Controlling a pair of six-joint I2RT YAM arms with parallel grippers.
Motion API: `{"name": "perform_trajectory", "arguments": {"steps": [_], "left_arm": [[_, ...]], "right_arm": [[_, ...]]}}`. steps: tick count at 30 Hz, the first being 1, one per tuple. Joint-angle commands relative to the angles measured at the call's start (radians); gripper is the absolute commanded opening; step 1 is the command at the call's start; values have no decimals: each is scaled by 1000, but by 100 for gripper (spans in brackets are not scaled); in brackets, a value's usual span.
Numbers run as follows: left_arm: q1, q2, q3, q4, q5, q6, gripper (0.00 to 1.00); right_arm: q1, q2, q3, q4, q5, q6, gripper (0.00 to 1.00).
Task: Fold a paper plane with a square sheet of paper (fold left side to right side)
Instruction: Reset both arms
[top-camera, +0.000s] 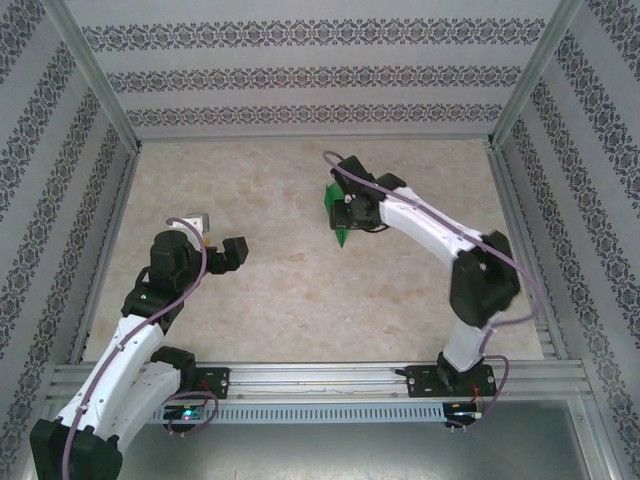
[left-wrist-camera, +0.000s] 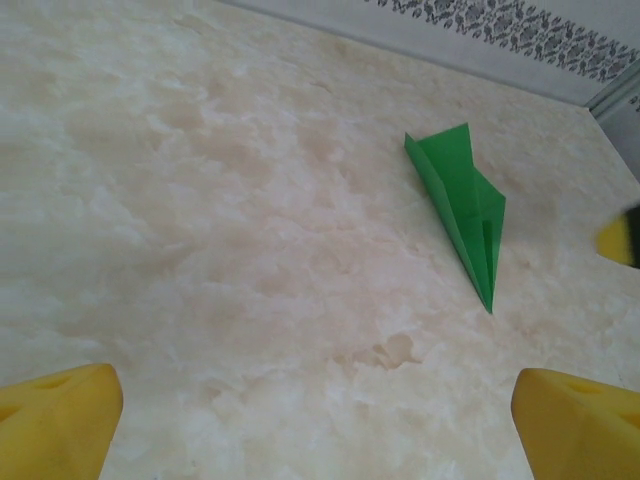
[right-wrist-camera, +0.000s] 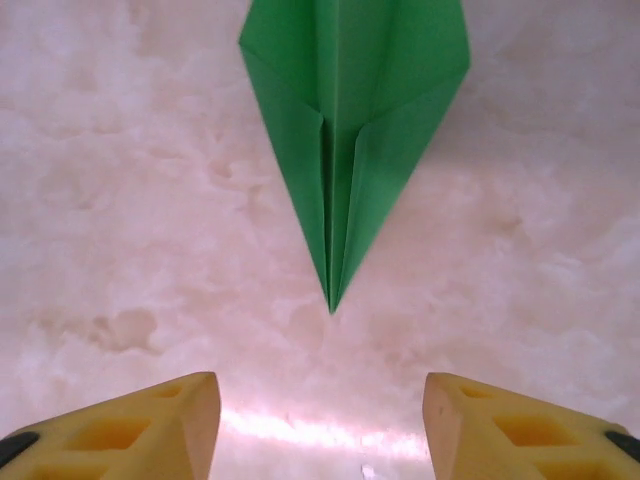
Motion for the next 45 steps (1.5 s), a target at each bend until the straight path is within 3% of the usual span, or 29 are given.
{"name": "perform_trajectory", "arguments": {"steps": [1, 11, 17, 22, 28, 32, 45], "left_arm": [[24, 1, 51, -9, -45, 8, 100], [39, -90, 26, 80, -206, 32, 100], [39, -94, 30, 85, -262, 62, 100], [41, -48, 46, 92, -324, 96, 100], [44, 4, 40, 139, -410, 138, 100], [50, 29, 3, 201, -470, 152, 100], [73, 130, -73, 318, -511, 183, 100]], "right_arm": [[2, -164, -116, 55, 64, 1, 59], [-86, -658, -454, 138, 119, -54, 71], [-232, -898, -638, 209, 175, -132, 93], [-367, -1013, -763, 335, 158, -235, 98], [-455, -1003, -871, 518, 181, -334, 98], [-476, -950, -1005, 785, 165, -419, 98], [-579, -577, -1173, 1461, 8, -460, 98]]}}
